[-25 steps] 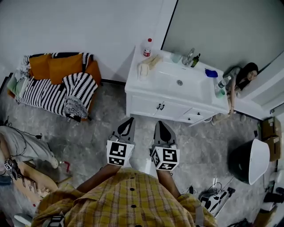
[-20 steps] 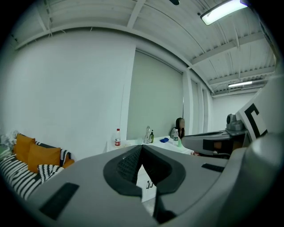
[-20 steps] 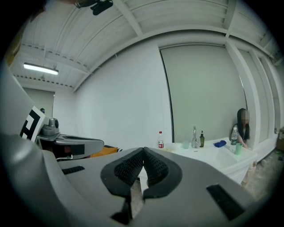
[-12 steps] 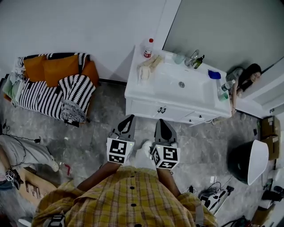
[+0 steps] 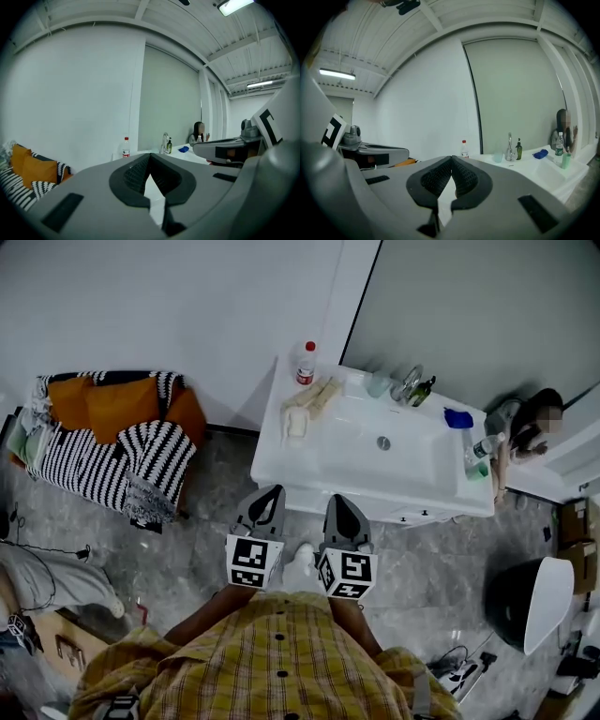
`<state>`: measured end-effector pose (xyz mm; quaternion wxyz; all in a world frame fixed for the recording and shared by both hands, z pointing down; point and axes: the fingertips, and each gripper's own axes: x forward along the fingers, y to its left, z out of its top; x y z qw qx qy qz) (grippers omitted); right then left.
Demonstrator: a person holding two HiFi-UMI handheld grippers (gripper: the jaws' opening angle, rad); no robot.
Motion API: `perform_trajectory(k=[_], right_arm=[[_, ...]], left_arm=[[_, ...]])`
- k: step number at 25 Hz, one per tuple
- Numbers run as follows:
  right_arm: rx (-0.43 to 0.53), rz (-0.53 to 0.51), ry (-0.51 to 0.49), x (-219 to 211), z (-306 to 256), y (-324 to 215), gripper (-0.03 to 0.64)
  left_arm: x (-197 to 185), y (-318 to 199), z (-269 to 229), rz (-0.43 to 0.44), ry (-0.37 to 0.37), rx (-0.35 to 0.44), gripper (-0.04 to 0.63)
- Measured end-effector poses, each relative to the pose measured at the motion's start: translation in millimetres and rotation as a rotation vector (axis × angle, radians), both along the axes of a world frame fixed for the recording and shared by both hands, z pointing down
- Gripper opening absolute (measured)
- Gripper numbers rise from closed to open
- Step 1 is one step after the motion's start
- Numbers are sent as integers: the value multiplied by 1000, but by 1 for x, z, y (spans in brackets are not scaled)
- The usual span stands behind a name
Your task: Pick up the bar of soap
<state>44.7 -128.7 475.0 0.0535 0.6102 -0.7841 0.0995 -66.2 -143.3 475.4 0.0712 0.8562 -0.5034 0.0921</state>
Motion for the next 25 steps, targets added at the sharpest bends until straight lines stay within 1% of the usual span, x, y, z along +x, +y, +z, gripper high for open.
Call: perform_trajectory(k=[9,13,17,20,25], right_arm=[[-4,-55,-13,46,-2,-101,18],[-12,-56,-24,72,-2,-130,18],[-37,-54,-54,87,6,-149,18],[-52,-64,-63,88,10,-156,18],[-69,-63,-80,85,17,-170,18]], left_arm=[[48,-103,4,-65,-6,-29,11],[71,-136,4,-92,-7,-38,11],[92,-152,2,-91,-22,-48,11],[95,-159,6,-99,-32,-67,11],[84,-175,16,-126,-33,-106,11]])
